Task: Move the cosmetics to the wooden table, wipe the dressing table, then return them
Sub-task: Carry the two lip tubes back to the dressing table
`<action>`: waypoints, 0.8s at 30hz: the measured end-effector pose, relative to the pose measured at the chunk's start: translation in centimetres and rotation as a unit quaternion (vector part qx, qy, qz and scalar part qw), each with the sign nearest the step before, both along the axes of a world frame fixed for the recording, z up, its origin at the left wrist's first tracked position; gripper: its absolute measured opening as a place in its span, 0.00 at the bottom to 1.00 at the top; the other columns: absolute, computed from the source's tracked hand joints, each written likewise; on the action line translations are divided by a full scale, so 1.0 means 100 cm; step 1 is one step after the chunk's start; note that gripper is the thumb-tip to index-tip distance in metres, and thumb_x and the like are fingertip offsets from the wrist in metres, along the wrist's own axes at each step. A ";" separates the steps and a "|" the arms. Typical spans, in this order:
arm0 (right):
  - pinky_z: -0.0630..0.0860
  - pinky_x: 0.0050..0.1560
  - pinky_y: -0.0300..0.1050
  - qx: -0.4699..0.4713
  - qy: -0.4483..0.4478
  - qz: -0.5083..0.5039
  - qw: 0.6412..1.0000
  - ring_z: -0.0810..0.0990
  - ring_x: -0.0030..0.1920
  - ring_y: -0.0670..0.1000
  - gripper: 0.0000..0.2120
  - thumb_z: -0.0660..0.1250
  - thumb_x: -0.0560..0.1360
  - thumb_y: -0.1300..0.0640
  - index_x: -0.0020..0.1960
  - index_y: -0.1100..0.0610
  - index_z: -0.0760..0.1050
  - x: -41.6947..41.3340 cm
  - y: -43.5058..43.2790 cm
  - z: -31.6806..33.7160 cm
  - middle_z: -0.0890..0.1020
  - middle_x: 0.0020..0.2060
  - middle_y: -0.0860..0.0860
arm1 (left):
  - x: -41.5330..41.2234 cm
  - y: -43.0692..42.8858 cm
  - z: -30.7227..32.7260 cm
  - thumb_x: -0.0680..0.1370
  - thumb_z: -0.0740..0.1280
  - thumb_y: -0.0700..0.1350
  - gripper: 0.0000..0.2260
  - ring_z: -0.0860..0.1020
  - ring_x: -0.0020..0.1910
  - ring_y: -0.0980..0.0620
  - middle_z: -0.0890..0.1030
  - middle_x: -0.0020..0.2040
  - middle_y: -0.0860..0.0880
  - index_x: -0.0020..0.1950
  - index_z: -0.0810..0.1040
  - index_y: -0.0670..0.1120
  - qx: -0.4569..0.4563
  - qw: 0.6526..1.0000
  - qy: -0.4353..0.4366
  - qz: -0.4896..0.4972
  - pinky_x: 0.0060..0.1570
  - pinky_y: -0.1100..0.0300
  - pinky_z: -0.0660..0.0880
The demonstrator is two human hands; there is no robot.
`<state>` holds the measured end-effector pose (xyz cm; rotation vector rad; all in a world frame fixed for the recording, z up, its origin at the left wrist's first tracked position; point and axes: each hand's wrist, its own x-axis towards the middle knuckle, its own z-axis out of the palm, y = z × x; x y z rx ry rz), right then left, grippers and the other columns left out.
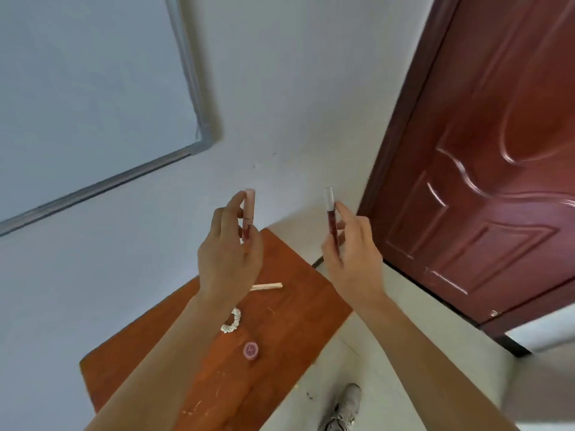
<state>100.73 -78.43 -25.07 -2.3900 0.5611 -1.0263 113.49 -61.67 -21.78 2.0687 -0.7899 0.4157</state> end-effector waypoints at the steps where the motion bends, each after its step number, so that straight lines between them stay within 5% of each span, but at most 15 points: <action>1: 0.76 0.34 0.34 -0.003 -0.002 -0.035 0.999 0.76 0.43 0.43 0.25 0.59 0.80 0.49 0.75 0.45 0.59 -0.027 -0.009 0.000 0.67 0.52 0.40 | -0.014 -0.018 -0.001 0.78 0.65 0.46 0.23 0.77 0.36 0.58 0.75 0.58 0.54 0.72 0.64 0.55 0.004 0.999 0.001 -0.034 0.32 0.68 0.74; 4: 0.71 0.37 0.31 0.004 -0.010 -0.163 0.987 0.76 0.43 0.42 0.25 0.62 0.79 0.52 0.74 0.45 0.61 -0.116 -0.032 0.002 0.68 0.50 0.39 | -0.070 -0.069 0.002 0.79 0.63 0.49 0.22 0.78 0.40 0.57 0.74 0.57 0.53 0.72 0.63 0.55 0.023 0.988 -0.005 -0.151 0.34 0.69 0.72; 10: 0.73 0.41 0.42 0.028 -0.058 -0.360 0.931 0.75 0.44 0.40 0.25 0.63 0.78 0.53 0.73 0.42 0.62 -0.287 -0.053 0.020 0.68 0.48 0.39 | -0.212 -0.147 0.025 0.79 0.66 0.45 0.21 0.75 0.41 0.57 0.73 0.53 0.55 0.71 0.67 0.51 0.006 0.943 -0.036 -0.330 0.34 0.59 0.77; 16: 0.74 0.40 0.42 0.052 -0.085 -0.452 0.887 0.75 0.45 0.40 0.25 0.64 0.78 0.55 0.73 0.44 0.63 -0.461 -0.055 0.016 0.70 0.50 0.41 | -0.387 -0.202 0.019 0.77 0.66 0.46 0.21 0.75 0.44 0.63 0.71 0.51 0.62 0.70 0.68 0.56 -0.003 0.903 -0.034 -0.429 0.34 0.65 0.73; 21: 0.77 0.39 0.42 0.055 -0.085 -0.516 0.850 0.77 0.46 0.39 0.24 0.66 0.78 0.55 0.72 0.45 0.65 -0.617 -0.066 0.010 0.72 0.50 0.42 | -0.540 -0.249 0.007 0.76 0.67 0.44 0.23 0.77 0.40 0.58 0.73 0.51 0.59 0.71 0.68 0.56 0.004 0.863 -0.032 -0.505 0.36 0.56 0.77; 24: 0.73 0.39 0.33 0.068 -0.085 -0.548 0.829 0.77 0.46 0.38 0.24 0.66 0.78 0.55 0.72 0.44 0.65 -0.694 -0.072 0.006 0.72 0.51 0.42 | -0.616 -0.268 0.001 0.77 0.67 0.44 0.23 0.78 0.41 0.57 0.75 0.53 0.59 0.70 0.68 0.57 0.009 0.844 -0.014 -0.536 0.38 0.53 0.78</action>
